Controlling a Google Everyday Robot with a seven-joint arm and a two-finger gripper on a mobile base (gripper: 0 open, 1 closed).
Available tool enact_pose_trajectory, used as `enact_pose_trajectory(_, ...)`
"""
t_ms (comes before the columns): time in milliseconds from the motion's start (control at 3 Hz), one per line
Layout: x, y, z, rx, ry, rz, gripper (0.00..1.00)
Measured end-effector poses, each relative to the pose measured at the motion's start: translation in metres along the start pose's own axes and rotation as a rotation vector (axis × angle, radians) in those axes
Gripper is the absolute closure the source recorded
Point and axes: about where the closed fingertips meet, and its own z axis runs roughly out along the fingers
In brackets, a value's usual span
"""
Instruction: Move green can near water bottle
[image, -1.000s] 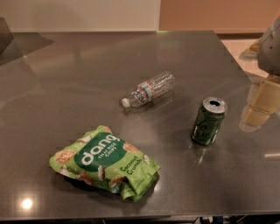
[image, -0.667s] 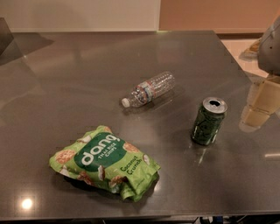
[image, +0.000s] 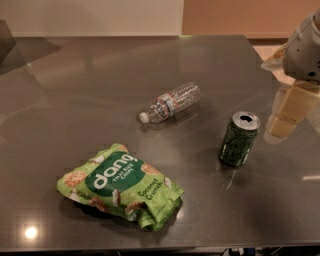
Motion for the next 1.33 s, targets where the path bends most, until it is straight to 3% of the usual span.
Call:
enact_pose_trajectory(333,-0.007,-0.009,0.021,-0.046,-0.056,-0.006,0.00)
enact_pose_trajectory(1000,-0.012,0.009,0.045,-0.128,-0.123,-0.053,0.00)
enact_pose_trajectory(1333,-0.009,0.014,0.055,-0.145,-0.165,-0.075,0.00)
